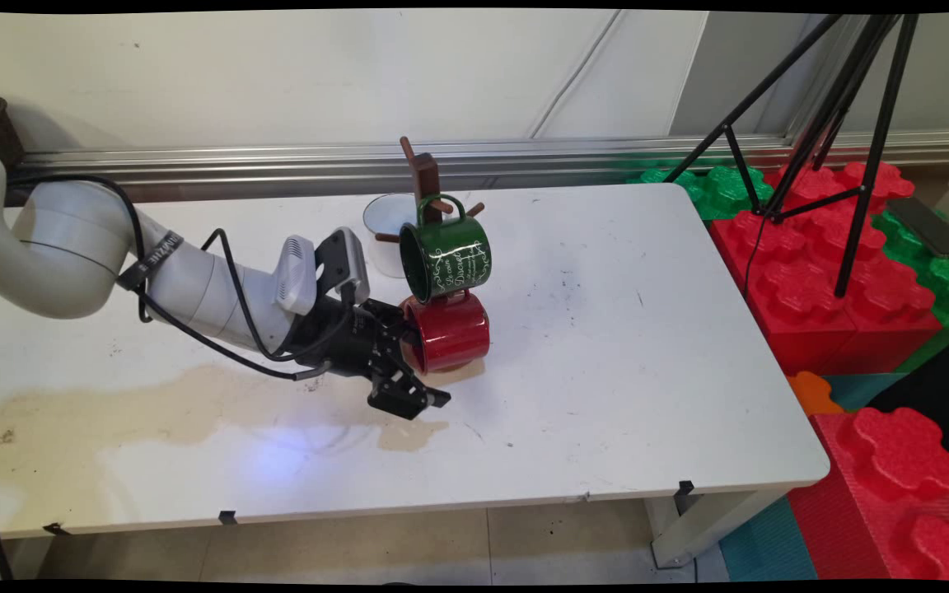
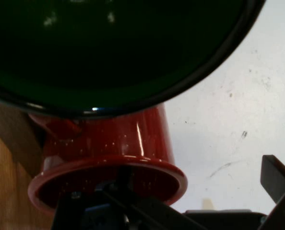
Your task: Pick up the red mug from the rack
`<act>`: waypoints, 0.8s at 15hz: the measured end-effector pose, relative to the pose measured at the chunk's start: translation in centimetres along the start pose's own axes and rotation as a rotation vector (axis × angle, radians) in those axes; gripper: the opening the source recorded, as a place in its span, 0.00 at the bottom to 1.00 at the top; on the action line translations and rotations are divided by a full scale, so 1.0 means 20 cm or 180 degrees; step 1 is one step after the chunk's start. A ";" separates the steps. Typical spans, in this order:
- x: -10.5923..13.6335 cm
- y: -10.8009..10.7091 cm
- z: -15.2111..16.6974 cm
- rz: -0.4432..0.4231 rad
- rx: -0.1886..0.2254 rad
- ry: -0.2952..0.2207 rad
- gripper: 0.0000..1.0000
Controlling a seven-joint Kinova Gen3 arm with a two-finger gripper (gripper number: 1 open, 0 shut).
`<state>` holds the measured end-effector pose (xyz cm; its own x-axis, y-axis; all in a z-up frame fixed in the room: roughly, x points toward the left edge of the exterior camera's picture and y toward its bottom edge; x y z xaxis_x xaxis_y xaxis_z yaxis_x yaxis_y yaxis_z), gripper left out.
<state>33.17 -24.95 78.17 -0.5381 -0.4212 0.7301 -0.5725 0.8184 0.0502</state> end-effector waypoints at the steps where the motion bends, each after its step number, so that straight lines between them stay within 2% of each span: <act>1: 0.00 0.00 0.00 -0.0004 0.0010 0.0006 1.00; 12: -0.01 0.02 0.02 -0.0052 0.0098 0.0112 1.00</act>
<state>32.78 -24.65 77.73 -0.5067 -0.4199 0.7530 -0.6002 0.7988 0.0416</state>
